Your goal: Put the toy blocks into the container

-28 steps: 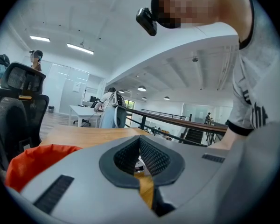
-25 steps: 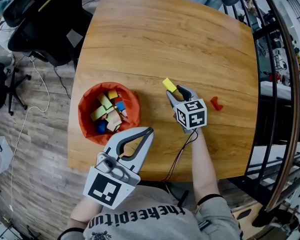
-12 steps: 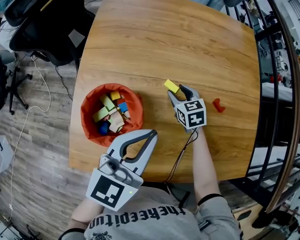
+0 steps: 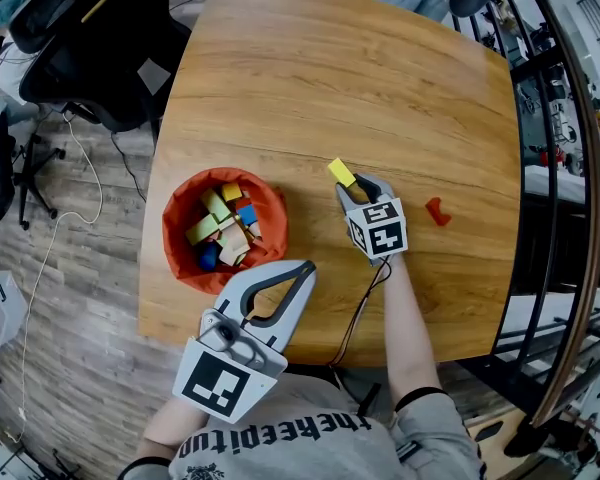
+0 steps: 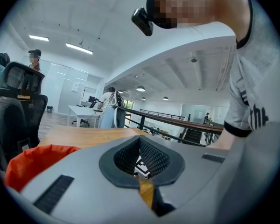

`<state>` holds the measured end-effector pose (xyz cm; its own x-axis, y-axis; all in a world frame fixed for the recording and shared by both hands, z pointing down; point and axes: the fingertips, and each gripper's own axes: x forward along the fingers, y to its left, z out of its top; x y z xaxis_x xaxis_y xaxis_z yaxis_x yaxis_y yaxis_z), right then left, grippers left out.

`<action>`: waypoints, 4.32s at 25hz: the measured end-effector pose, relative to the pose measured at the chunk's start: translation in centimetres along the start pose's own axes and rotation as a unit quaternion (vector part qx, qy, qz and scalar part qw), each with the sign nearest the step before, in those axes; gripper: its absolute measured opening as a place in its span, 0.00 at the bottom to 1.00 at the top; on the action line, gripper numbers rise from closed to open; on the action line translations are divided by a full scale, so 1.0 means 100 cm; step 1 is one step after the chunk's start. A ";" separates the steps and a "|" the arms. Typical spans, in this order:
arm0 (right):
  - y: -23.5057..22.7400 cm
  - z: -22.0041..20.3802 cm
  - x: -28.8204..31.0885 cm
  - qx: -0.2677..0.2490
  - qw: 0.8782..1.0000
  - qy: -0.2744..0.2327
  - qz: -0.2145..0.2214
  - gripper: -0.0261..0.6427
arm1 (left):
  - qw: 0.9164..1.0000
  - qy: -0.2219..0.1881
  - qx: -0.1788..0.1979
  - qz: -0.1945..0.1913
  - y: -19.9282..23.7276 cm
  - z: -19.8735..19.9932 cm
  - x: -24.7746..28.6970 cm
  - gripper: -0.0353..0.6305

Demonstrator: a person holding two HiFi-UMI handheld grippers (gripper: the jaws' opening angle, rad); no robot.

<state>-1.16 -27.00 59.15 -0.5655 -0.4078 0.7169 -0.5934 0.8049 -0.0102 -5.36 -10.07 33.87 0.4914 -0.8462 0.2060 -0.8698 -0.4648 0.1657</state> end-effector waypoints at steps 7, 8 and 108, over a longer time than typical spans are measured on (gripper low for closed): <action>0.000 0.000 0.002 0.015 1.000 0.004 -0.002 0.24 | 1.000 0.000 0.000 0.000 0.001 -0.002 0.001 0.07; 0.000 0.000 0.002 0.018 1.000 0.004 -0.001 0.24 | 1.000 0.000 0.000 0.000 0.001 -0.001 0.000 0.07; 0.225 0.153 -0.146 -0.066 0.970 -0.210 0.099 0.25 | 0.988 -0.104 -0.022 0.108 0.045 0.006 -0.151 0.07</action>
<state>-15.01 -9.54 37.85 -0.8611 -0.3575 0.3615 -0.3870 0.9220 -0.0100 -16.75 0.49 30.92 0.2707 -0.9619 0.0390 -0.9485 -0.2595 0.1815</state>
